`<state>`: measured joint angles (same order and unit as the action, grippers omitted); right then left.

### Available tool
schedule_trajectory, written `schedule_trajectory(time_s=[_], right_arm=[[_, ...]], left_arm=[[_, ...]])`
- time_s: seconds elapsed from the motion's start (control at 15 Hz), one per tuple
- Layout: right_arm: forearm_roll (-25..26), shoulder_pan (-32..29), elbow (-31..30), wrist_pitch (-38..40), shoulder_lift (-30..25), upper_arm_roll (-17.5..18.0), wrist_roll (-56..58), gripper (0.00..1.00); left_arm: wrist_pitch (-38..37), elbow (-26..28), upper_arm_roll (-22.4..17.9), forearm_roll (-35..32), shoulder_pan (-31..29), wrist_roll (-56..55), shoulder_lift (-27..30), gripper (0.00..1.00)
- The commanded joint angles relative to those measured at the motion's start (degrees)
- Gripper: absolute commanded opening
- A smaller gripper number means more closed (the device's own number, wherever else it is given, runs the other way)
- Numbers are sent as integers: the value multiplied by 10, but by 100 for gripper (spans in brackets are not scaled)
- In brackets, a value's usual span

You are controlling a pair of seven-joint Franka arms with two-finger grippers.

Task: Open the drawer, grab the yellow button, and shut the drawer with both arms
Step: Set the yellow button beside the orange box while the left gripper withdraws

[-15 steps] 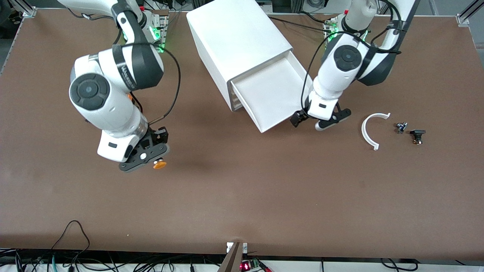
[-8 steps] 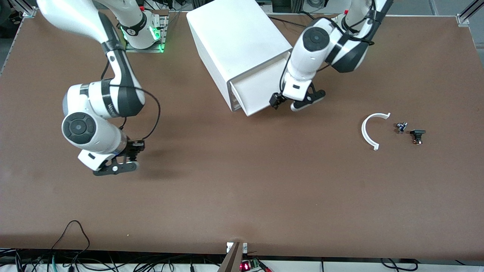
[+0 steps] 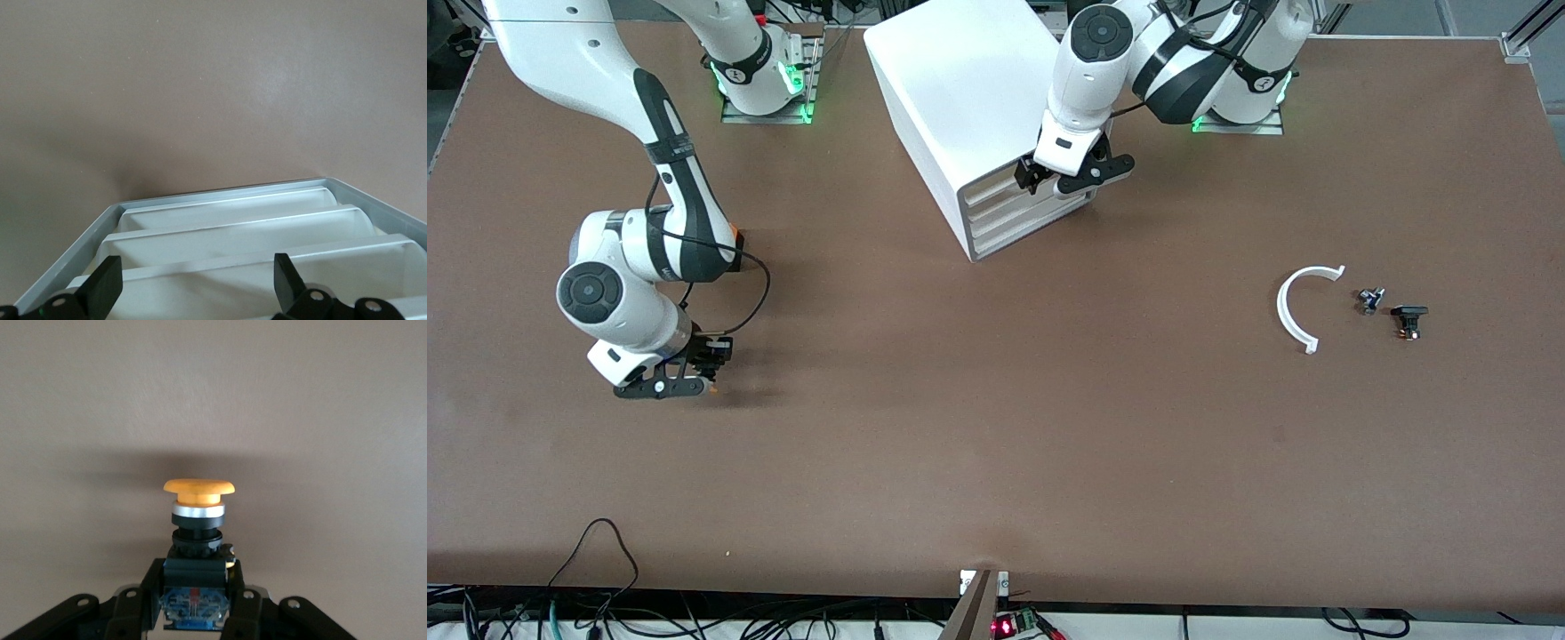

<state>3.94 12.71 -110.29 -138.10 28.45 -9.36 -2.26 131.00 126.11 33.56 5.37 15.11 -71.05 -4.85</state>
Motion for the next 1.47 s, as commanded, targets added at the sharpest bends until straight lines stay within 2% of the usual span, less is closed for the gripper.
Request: schedule_trajectory(time_s=[0.0,0.13,0.2,0.27,0.33,0.4,0.6,0.8,0.93,1.2,1.4], right_arm=[[13,-6,-89,-65,-34,-4,16,28],[13,-6,-112,-82,-37,-15,30,30],[13,-6,-122,-94,-38,-15,31,34],[12,-7,-125,-95,-38,-15,31,49],[11,-7,-122,-92,-38,-15,24,86],[8,-6,-117,-91,-41,-15,17,100],[8,-6,-66,-6,-68,-5,-36,100],[5,-5,45,147,-81,4,-42,100],[1,-3,130,251,-80,5,-58,100],[-21,-1,258,389,-81,10,-76,100],[-28,-1,342,453,-81,9,-72,100]], left_arm=[[7,-21,-19,13,-55,14,13,100],[9,-51,-80,26,-80,27,13,100],[8,-57,-98,25,-82,53,19,100],[7,-59,-110,23,-91,97,32,100],[3,-61,-128,22,-107,154,46,100],[-10,-63,-146,22,-117,217,63,100],[-105,-93,-204,24,-149,399,106,100],[-248,-181,-248,23,-175,531,109,100],[-314,-221,-274,21,-177,587,109,100],[-384,-295,-271,-24,-177,608,92,100],[-397,-301,-271,-26,-176,608,90,100]])
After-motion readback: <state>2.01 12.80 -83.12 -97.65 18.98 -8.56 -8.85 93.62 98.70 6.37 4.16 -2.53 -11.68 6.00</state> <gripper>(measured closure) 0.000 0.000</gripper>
